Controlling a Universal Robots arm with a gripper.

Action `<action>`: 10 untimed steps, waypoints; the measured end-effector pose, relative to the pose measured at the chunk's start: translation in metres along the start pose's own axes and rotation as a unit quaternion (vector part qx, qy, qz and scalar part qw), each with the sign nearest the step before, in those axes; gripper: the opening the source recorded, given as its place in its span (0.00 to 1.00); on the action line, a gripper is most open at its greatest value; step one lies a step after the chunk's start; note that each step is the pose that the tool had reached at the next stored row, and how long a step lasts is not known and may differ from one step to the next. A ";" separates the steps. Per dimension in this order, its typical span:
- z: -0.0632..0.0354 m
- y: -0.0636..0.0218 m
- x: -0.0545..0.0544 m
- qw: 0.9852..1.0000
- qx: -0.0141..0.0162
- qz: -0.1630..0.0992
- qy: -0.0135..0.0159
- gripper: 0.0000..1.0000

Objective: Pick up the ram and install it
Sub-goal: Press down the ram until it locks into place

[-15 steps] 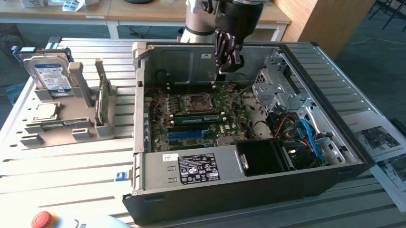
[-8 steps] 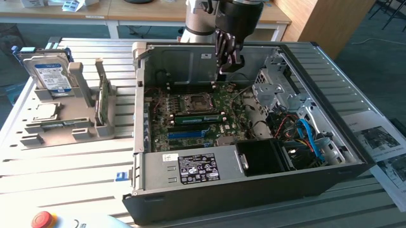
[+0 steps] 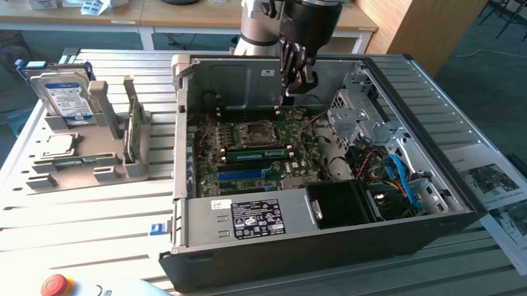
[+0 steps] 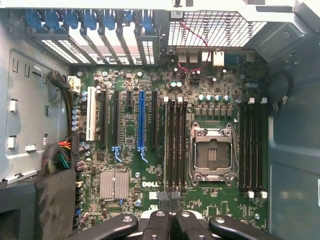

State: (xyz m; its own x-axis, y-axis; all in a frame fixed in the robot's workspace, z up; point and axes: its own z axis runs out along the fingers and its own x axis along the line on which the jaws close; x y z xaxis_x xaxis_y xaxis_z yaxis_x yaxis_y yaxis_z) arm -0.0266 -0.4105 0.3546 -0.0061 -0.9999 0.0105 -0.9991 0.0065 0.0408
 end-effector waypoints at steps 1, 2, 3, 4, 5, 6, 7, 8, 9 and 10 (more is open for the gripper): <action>0.0000 0.0000 0.000 1.000 0.000 0.000 0.000 0.11; 0.0000 -0.0001 0.000 1.000 0.000 0.000 0.000 0.11; 0.0000 -0.0005 0.000 1.000 0.000 0.000 0.000 0.11; 0.0000 -0.0012 0.000 1.000 0.000 0.000 0.000 0.11; -0.0001 -0.0021 0.001 1.000 0.000 0.000 0.000 0.11; -0.0001 -0.0032 0.001 1.000 0.000 0.000 0.000 0.11; -0.0002 -0.0044 0.001 1.000 0.000 0.000 0.000 0.11; -0.0002 -0.0059 0.002 1.000 0.000 0.000 0.000 0.11; -0.0003 -0.0075 0.002 1.000 0.000 0.000 0.000 0.11; -0.0004 -0.0092 0.002 1.000 0.000 0.000 0.000 0.11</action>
State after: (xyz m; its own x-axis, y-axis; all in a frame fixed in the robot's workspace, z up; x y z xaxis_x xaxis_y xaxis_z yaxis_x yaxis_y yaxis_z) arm -0.0175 -0.4126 0.3546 -0.0060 -0.9999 0.0106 -0.9991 0.0064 0.0410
